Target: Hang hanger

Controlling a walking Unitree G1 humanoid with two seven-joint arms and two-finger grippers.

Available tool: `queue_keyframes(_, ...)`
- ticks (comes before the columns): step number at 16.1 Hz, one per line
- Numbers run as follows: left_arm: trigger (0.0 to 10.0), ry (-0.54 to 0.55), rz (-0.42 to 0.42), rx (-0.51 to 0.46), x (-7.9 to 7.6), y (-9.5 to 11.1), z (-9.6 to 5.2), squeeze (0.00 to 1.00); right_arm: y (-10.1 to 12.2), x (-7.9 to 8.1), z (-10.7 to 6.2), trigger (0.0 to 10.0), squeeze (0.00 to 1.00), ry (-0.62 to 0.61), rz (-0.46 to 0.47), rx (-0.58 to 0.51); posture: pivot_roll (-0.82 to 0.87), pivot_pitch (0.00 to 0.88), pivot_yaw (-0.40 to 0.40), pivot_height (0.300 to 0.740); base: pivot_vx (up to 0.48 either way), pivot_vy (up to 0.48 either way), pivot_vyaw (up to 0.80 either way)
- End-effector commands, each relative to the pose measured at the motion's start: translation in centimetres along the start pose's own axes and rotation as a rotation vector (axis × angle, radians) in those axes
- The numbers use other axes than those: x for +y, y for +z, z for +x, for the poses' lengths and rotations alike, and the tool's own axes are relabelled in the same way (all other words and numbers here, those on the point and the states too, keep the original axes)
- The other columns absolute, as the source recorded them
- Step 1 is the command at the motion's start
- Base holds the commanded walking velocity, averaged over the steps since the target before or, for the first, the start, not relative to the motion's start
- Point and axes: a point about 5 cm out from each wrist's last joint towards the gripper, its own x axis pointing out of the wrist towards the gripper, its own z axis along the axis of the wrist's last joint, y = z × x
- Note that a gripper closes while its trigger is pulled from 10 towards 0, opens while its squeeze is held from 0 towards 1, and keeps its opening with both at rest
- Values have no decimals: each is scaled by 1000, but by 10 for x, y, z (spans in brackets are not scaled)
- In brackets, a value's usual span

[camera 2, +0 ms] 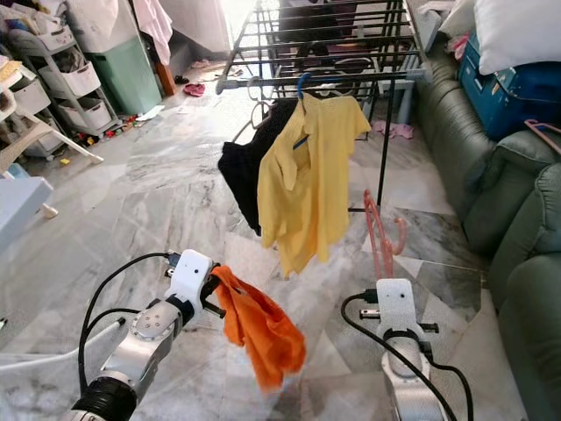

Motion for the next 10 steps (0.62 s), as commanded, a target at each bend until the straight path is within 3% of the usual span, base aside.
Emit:
queue_keyframes(1,10000,24,-6,-11,8,0,-3,0,8,10,0,10000,0,37,12,-36,-163,0,107,740,0,480,0)
queue_keyframes(8,10000,14,-3,-5,6,-3,-4,0,8,13,0,10000,0,53,-2,-43,-160,0,107,740,0,480,0)
queue_keyframes(10,10000,11,-4,-6,5,-3,-4,0,8,14,0,10000,0,51,-2,-41,-160,0,107,740,0,131,0)
